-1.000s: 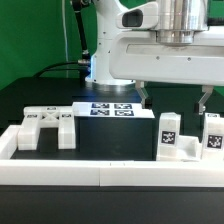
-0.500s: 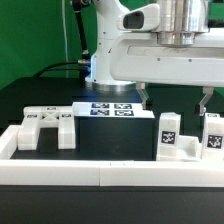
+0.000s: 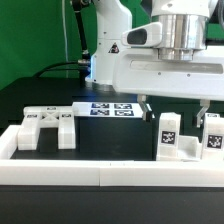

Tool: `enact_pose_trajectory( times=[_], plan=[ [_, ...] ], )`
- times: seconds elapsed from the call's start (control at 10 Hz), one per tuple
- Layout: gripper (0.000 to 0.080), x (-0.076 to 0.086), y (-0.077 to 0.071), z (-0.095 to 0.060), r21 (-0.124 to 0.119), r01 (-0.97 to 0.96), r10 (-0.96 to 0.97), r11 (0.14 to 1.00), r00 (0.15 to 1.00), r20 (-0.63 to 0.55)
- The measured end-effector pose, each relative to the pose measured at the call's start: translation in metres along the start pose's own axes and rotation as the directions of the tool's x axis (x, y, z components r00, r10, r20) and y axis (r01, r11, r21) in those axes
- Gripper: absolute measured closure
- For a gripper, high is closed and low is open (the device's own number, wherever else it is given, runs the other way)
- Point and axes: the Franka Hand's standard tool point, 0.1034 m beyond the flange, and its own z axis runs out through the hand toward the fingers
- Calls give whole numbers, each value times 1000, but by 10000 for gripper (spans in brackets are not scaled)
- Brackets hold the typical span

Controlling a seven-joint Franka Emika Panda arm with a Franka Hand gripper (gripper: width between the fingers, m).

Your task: Assemble chair

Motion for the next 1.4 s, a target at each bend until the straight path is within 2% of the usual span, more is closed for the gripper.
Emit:
enact_pose_trajectory(
  times=[0.4,0.8,1.0,1.1,1.2,1.3,1.4],
  plan=[
    [150,-1,5,23,-24,5,-5,1000,1000,9],
    [150,-5,8,36,-38,8,-7,999,1000,21],
    [177,-8,11,43,-46,9,-8,999,1000,25],
    [307,-9,11,44,-47,9,-8,999,1000,27],
    [307,-9,12,45,-47,9,-8,999,1000,27],
    [475,-7,11,43,-45,9,-8,999,1000,19],
    [475,-7,11,43,-45,9,-8,999,1000,19]
  ],
)
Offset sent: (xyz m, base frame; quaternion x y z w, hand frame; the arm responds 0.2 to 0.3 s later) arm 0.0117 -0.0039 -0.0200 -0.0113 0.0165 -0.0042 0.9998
